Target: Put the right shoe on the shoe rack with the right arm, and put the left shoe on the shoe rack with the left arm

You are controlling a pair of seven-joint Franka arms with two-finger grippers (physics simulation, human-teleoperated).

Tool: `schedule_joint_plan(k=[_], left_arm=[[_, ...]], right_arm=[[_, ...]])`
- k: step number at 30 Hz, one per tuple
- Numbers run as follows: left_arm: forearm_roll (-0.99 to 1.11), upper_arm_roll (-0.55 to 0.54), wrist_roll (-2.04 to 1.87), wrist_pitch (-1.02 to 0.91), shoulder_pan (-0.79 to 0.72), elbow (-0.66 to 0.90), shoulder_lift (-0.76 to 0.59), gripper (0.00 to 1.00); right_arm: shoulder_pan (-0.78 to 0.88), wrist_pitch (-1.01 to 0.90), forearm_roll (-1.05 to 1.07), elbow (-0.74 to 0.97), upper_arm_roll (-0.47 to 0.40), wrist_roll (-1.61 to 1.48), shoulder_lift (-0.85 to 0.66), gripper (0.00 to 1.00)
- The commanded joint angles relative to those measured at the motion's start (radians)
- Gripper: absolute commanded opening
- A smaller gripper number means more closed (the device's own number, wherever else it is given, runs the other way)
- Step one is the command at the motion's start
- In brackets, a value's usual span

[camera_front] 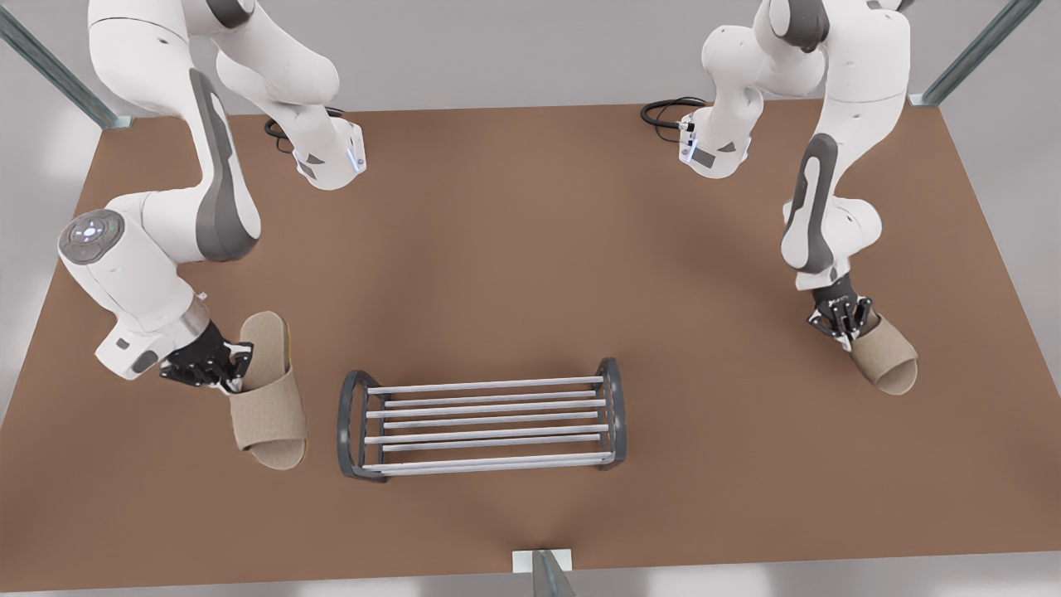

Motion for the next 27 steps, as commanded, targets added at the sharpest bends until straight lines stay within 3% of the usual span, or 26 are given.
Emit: schedule_joint_plan(k=[1,4,8,10,13,16,27], left_arm=[[0.006,0.001,-0.338,0.011,-0.056,-0.003,-0.095,0.21],[-0.005,-0.002,-0.333,0.089,-0.249,-0.002,-0.316,0.21],[-0.270,-0.005,-0.335,0.089,-0.508,0.153,-0.287,0.21],[-0.408,-0.005,-0.335,0.089,-0.574,0.274,-0.166,0.21],[-0.532,-0.009,-0.335,0.089,-0.605,0.415,-0.011,0.21],[-0.621,-0.035,-0.335,0.088,-0.619,0.509,0.069,0.21],[-0.686,-0.053,-0.333,0.066,-0.698,0.564,0.060,0.21]], right_arm=[[0.041,-0.179,-0.014,0.041,0.018,0.236,-0.002,0.21],[0.194,-0.197,-0.037,0.131,0.016,0.481,0.032,0.21],[0.382,-0.210,-0.147,0.331,0.002,0.773,0.210,0.21],[0.610,-0.211,-0.152,0.377,-0.234,0.857,0.259,0.21],[0.724,-0.225,-0.156,0.449,-0.375,0.850,0.352,0.21],[0.758,-0.224,-0.196,0.460,-0.404,0.857,0.389,0.21],[0.793,-0.205,-0.307,0.449,-0.406,0.866,0.496,0.21]])
